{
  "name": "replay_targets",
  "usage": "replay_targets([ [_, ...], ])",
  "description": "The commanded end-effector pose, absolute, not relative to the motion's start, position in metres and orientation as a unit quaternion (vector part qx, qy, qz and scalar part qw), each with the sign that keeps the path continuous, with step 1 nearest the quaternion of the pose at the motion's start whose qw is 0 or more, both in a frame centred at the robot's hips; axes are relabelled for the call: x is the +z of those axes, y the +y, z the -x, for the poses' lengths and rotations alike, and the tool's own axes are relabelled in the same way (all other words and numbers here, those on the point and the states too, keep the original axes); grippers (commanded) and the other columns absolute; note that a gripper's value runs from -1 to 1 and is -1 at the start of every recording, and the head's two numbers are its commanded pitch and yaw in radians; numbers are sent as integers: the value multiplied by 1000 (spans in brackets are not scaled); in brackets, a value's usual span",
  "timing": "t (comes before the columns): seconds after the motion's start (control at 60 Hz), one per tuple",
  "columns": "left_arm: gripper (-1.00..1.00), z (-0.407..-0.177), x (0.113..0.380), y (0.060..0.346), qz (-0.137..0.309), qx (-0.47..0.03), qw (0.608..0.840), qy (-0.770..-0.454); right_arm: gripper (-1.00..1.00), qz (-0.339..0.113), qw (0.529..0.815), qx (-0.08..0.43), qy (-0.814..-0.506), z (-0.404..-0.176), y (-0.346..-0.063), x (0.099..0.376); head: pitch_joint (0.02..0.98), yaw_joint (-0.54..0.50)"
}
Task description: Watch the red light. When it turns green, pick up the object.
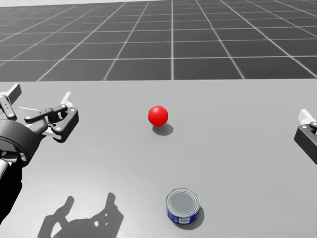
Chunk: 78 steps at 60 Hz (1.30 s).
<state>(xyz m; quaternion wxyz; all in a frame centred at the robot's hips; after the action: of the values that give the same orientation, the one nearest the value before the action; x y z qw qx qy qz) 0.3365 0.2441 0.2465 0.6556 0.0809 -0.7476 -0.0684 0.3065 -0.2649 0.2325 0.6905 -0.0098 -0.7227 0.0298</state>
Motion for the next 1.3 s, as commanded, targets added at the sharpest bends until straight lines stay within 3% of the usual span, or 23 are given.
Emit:
replay_targets([
  [0.017, -1000, -337, 247, 244, -80, -68, 655, -748, -1000, 12, 689, 32, -723, -307, -265, 233, 607, 60],
  [1.3, -1000, -337, 247, 244, -80, -68, 655, -748, -1000, 19, 687, 40, -725, -306, -265, 233, 607, 59],
])
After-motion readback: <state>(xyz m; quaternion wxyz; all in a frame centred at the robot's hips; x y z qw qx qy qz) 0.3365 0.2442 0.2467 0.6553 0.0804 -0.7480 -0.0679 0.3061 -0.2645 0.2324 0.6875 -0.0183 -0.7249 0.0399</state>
